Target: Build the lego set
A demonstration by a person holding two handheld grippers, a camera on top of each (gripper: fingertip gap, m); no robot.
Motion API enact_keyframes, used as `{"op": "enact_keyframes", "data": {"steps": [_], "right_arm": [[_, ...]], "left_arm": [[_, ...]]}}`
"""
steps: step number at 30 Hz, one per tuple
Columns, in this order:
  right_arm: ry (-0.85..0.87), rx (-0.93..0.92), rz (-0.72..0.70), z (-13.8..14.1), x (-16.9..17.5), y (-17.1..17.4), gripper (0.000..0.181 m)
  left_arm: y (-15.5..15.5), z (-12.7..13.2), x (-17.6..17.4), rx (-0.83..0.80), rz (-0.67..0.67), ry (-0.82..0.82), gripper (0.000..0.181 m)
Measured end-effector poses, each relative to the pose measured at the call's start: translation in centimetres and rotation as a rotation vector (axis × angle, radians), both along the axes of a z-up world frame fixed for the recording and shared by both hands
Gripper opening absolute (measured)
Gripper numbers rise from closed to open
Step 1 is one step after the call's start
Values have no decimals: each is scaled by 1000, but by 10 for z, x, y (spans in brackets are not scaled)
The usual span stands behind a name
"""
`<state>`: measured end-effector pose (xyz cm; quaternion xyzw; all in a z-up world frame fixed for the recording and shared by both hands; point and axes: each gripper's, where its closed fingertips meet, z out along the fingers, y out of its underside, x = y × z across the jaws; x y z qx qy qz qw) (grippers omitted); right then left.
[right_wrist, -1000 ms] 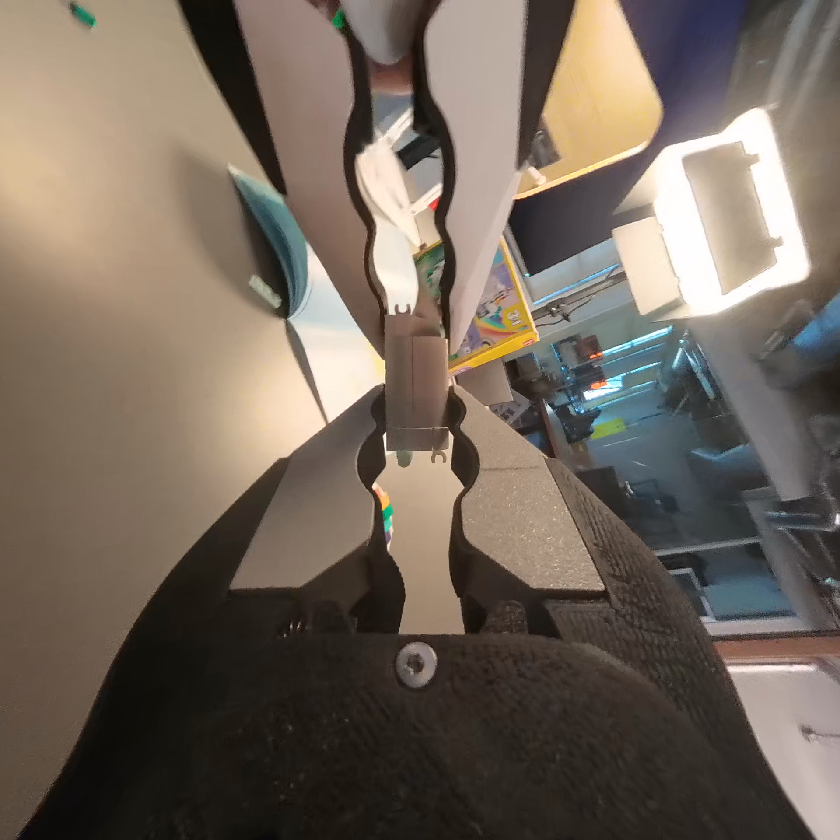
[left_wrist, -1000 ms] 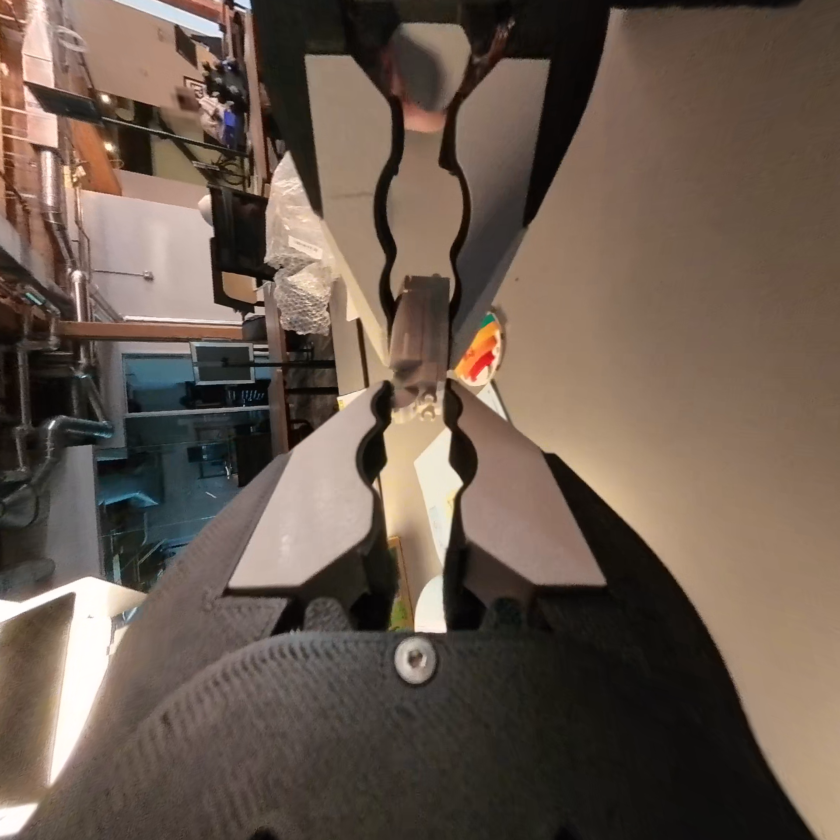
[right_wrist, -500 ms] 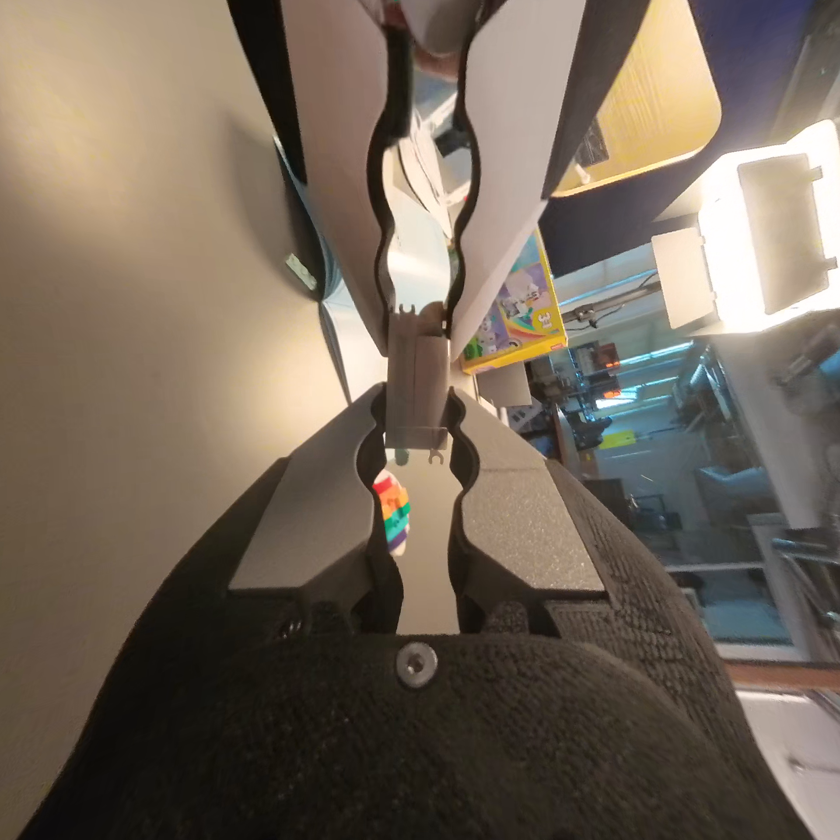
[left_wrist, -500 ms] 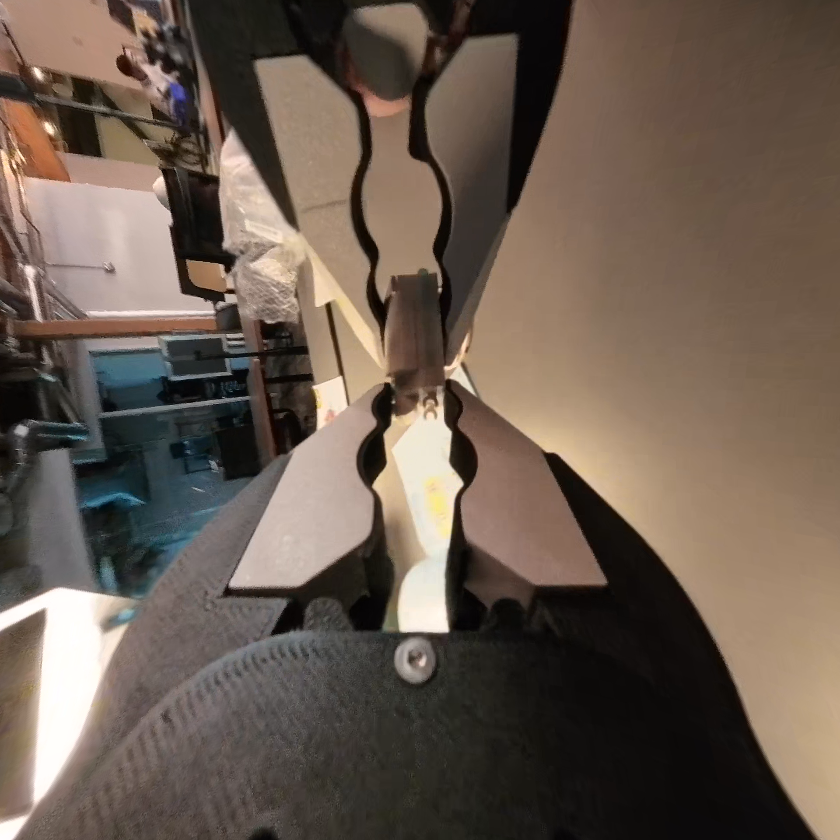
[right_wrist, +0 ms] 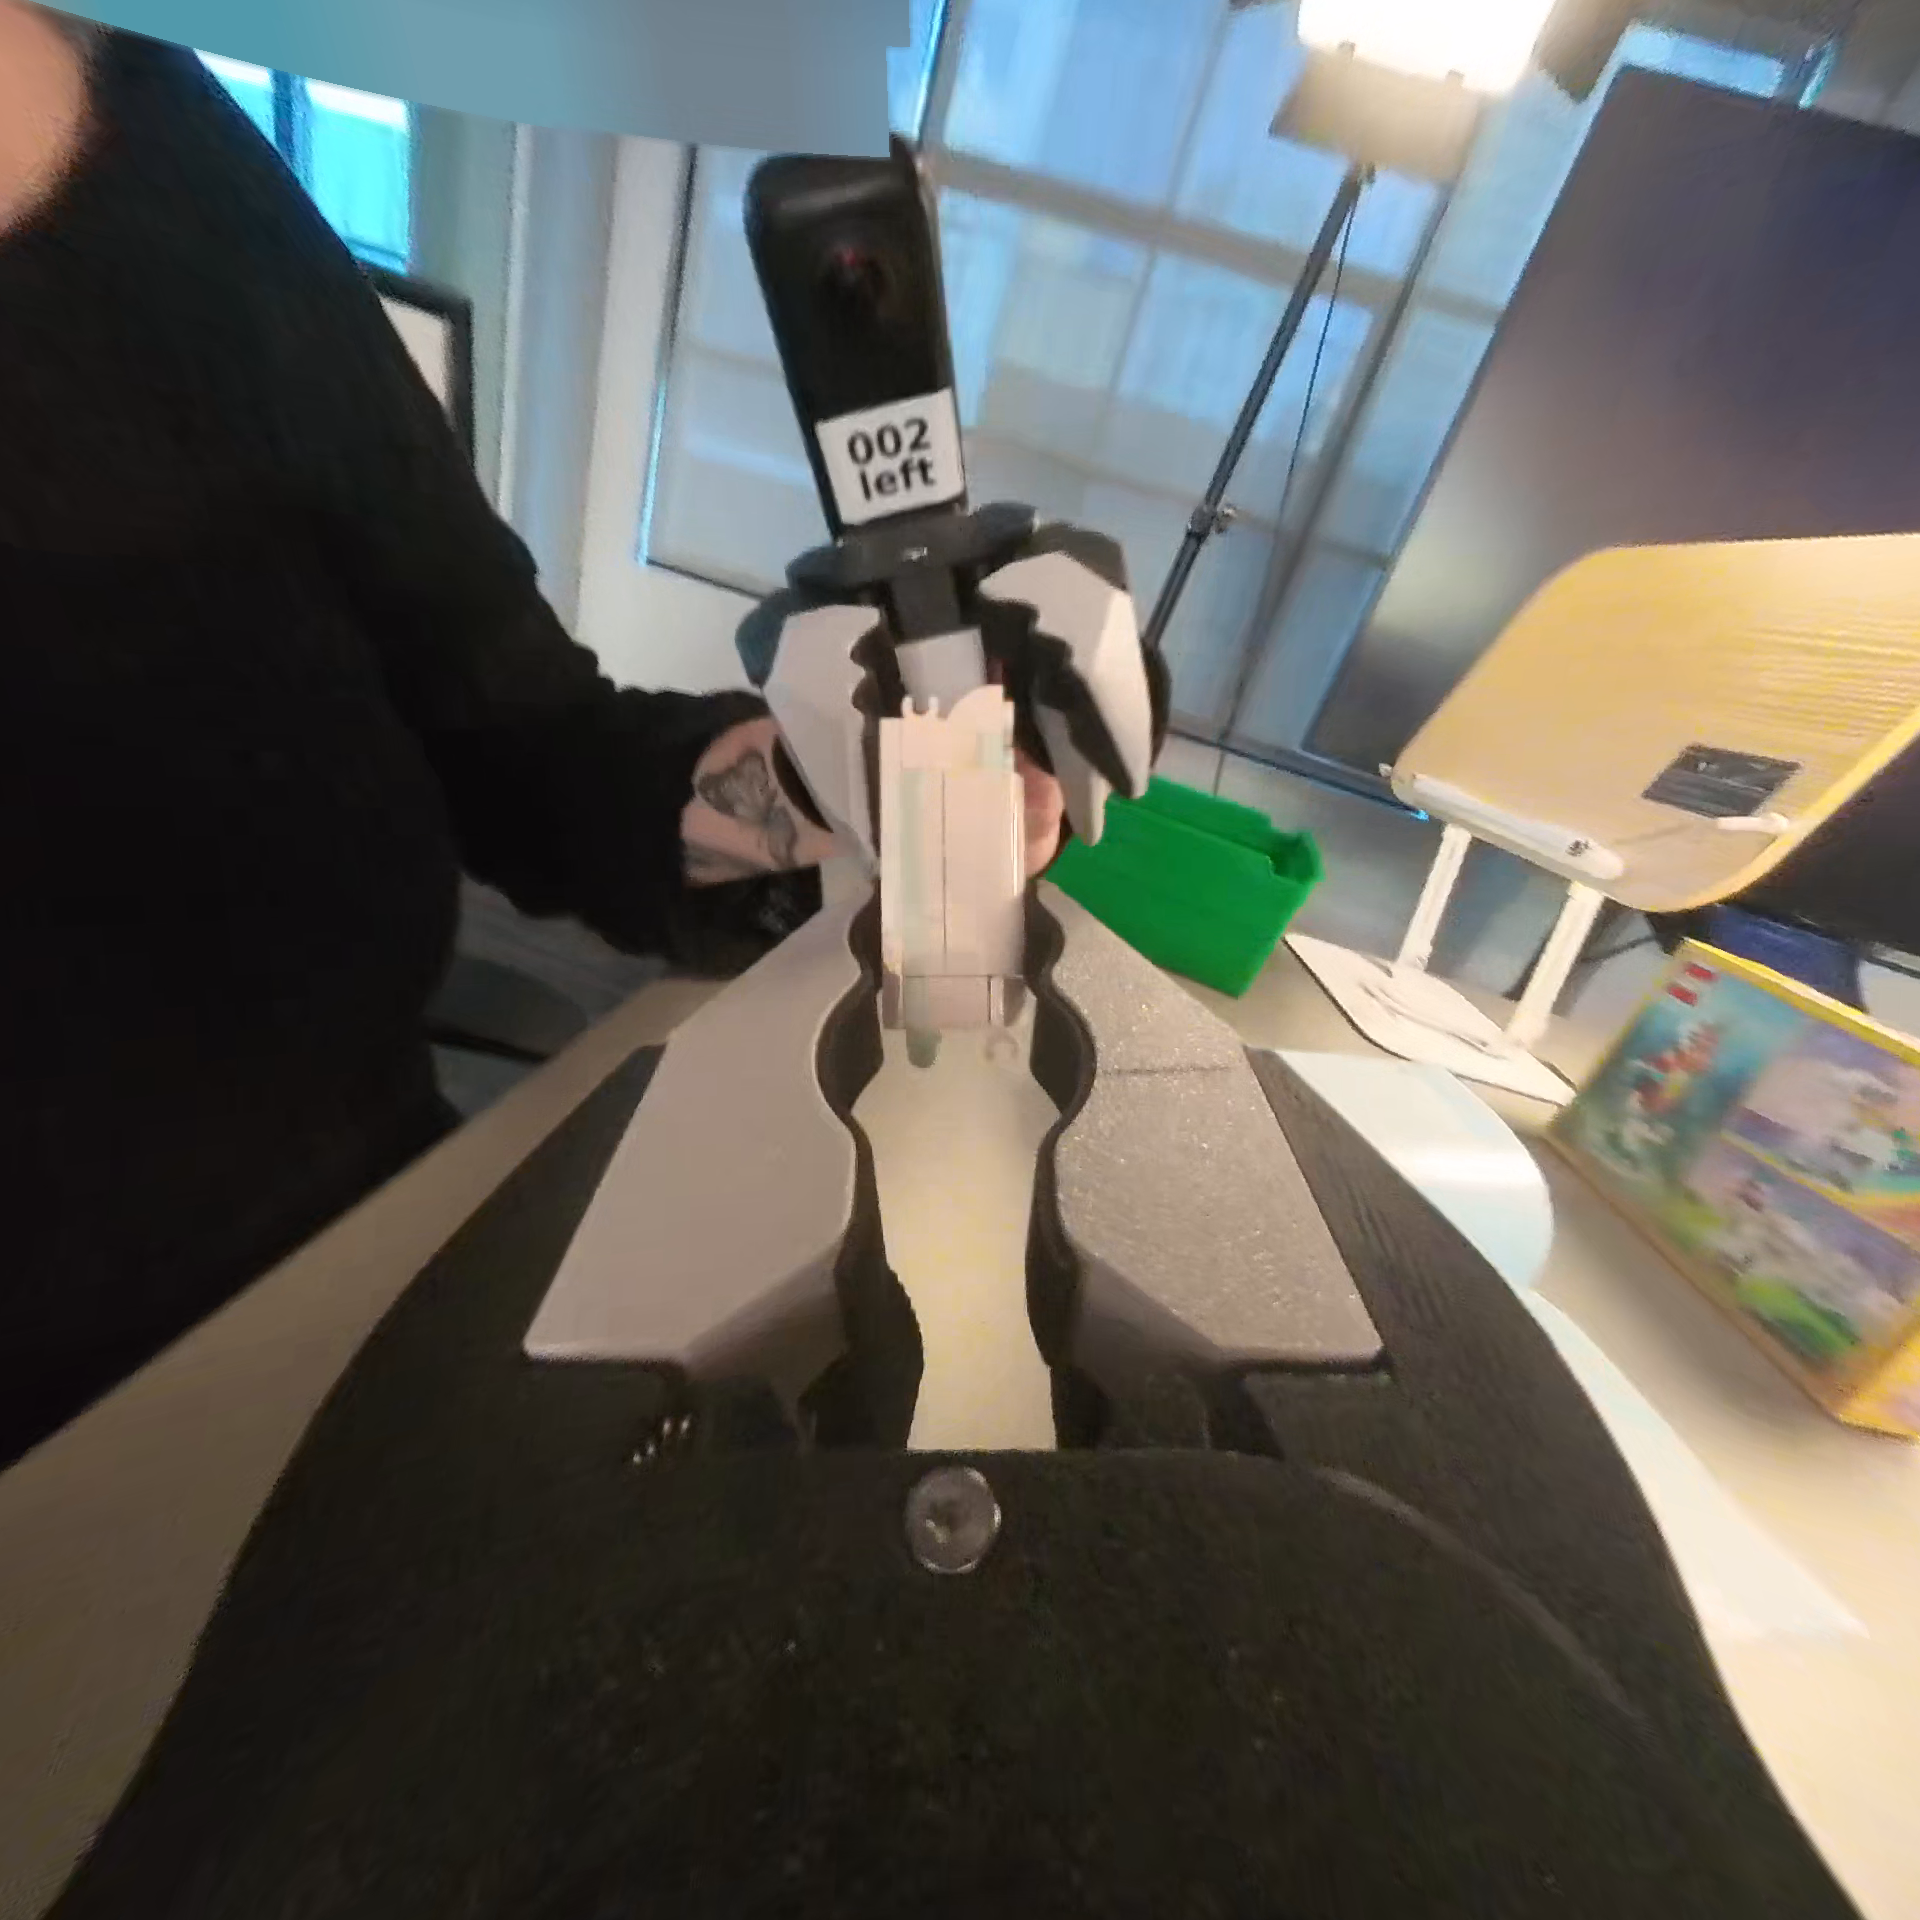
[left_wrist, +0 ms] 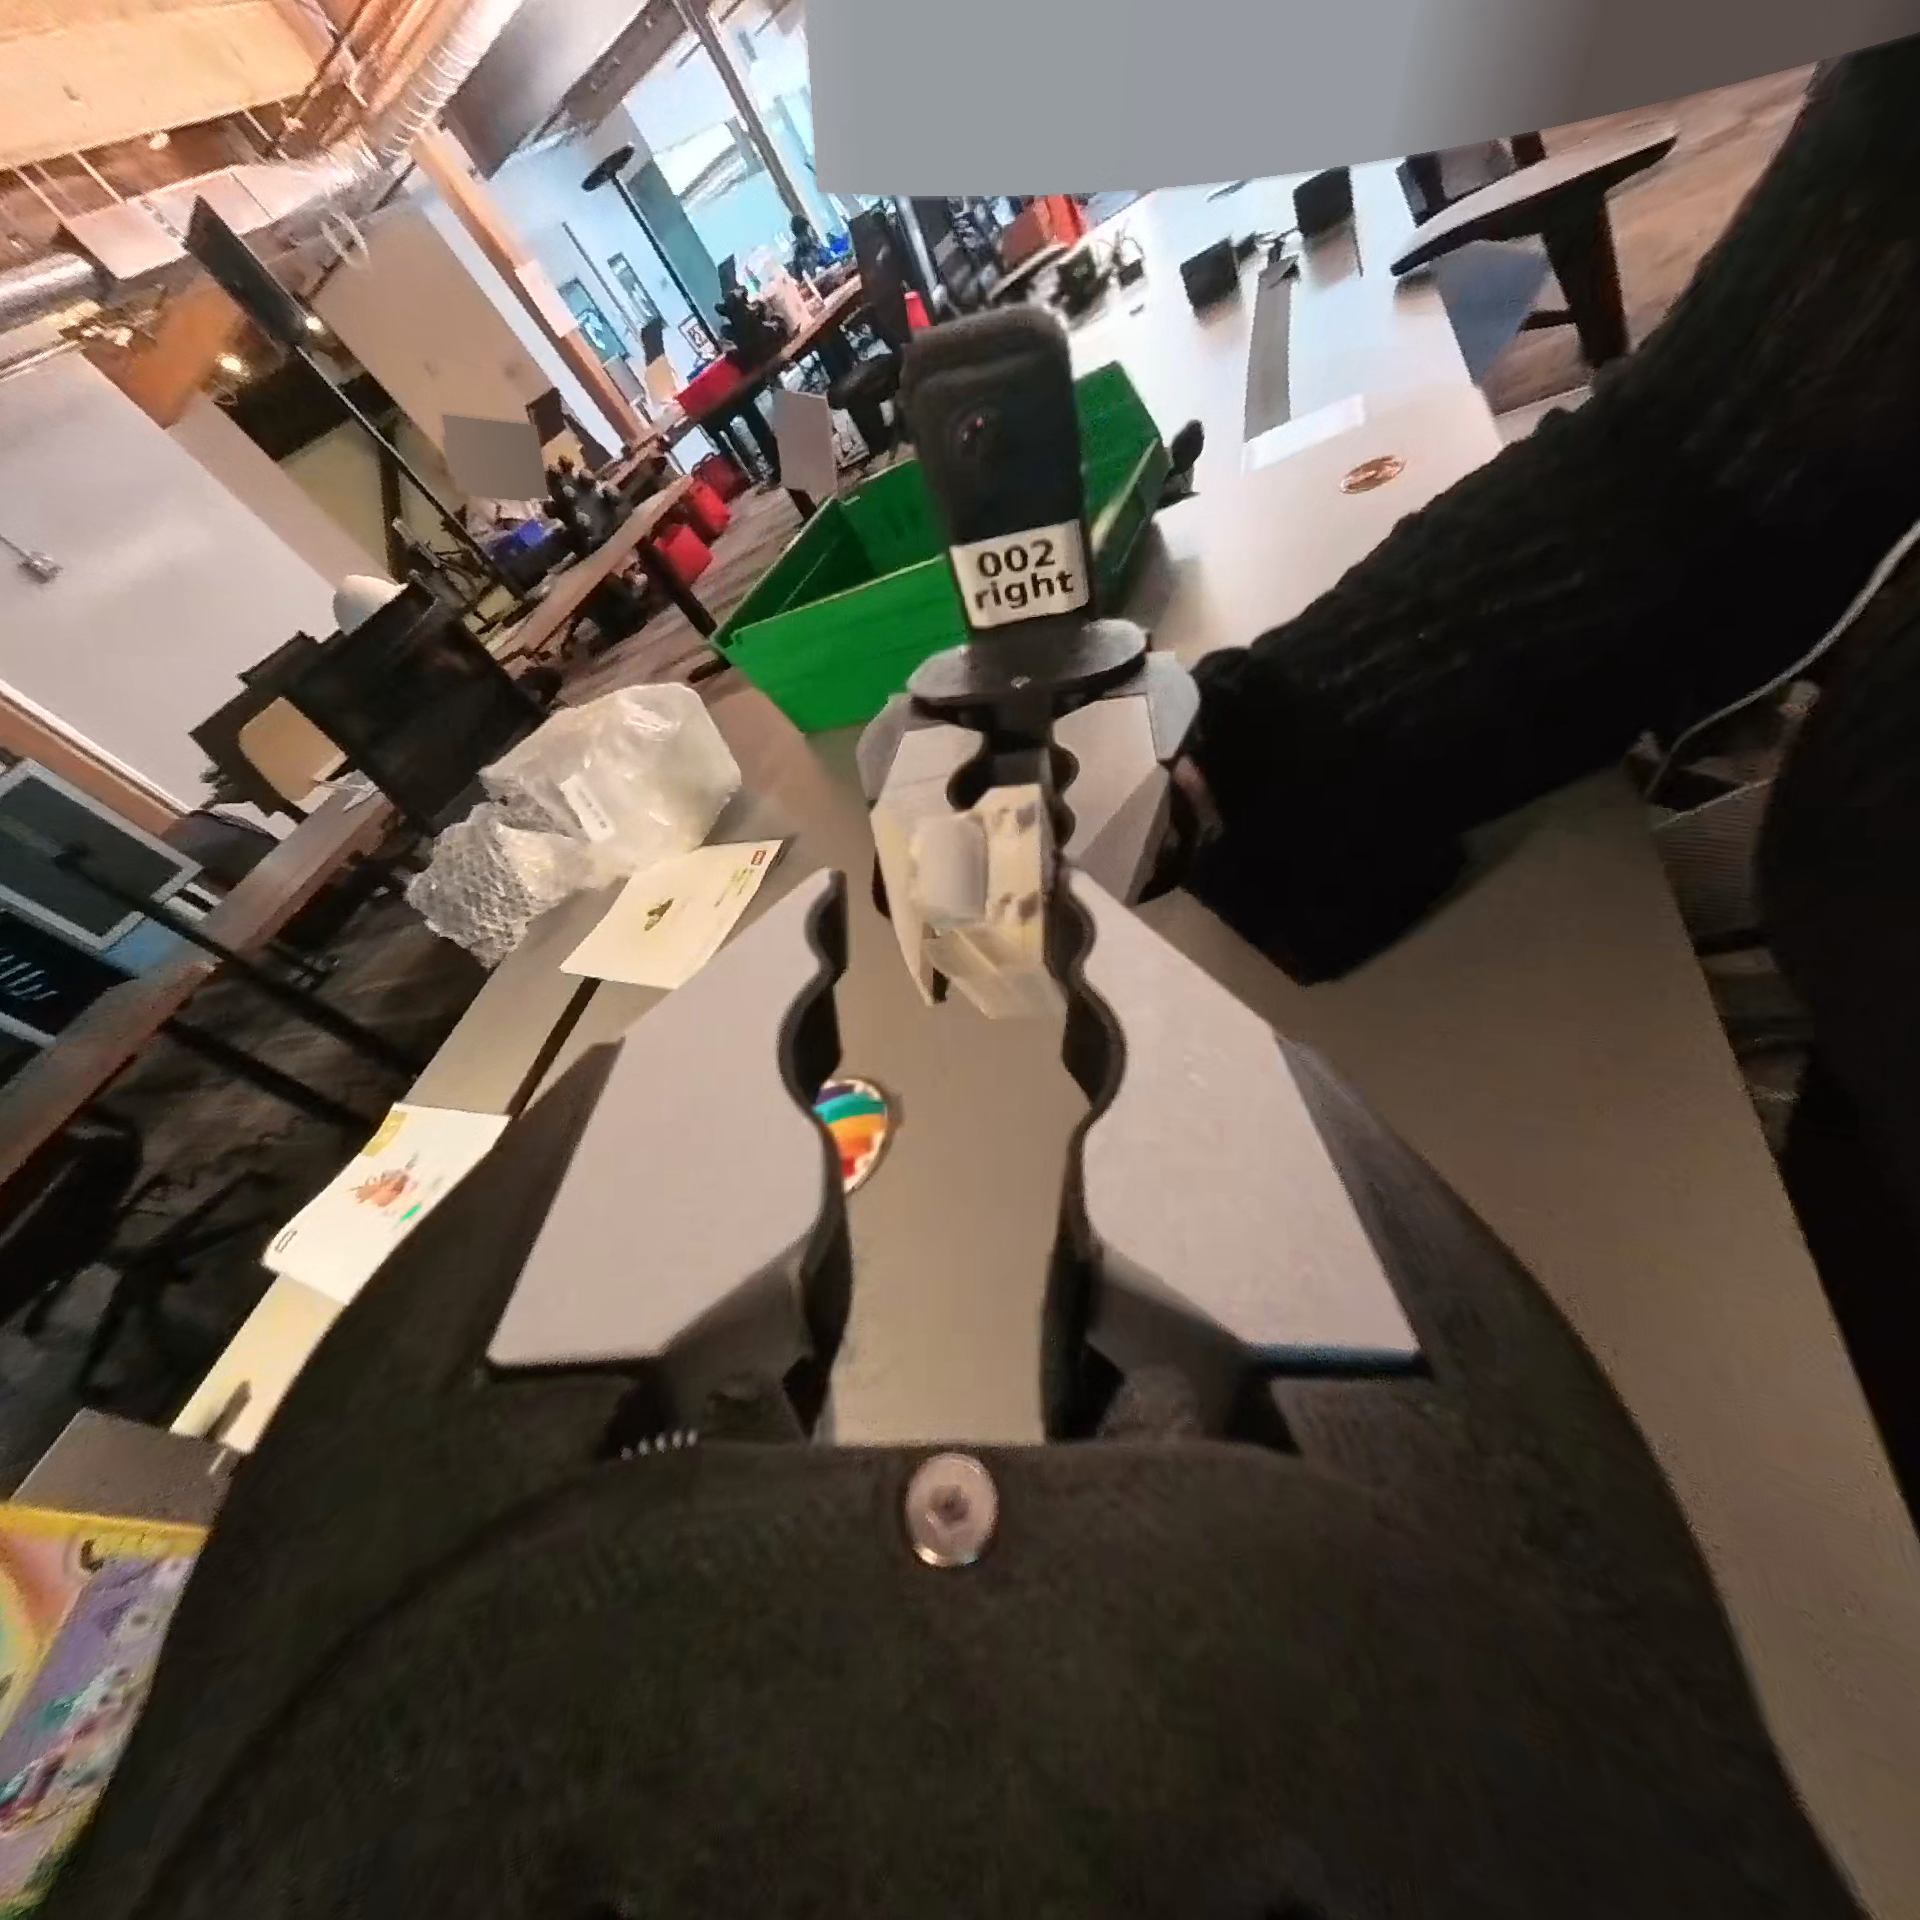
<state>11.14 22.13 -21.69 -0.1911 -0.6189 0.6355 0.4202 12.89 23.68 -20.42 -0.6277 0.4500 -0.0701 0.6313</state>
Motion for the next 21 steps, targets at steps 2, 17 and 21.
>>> {"op": "enact_keyframes", "data": {"steps": [2,17,21], "right_arm": [[5,-16,8,2,1,0,23],[73,347,-296,-13,-14,13,23],[181,789,-607,-30,-27,34,23]], "left_arm": [[0,1,4,13,12,-6,32],[-1,-18,-14,-98,64,-169,44],[3,-34,-31,-300,116,-370,54]]}}
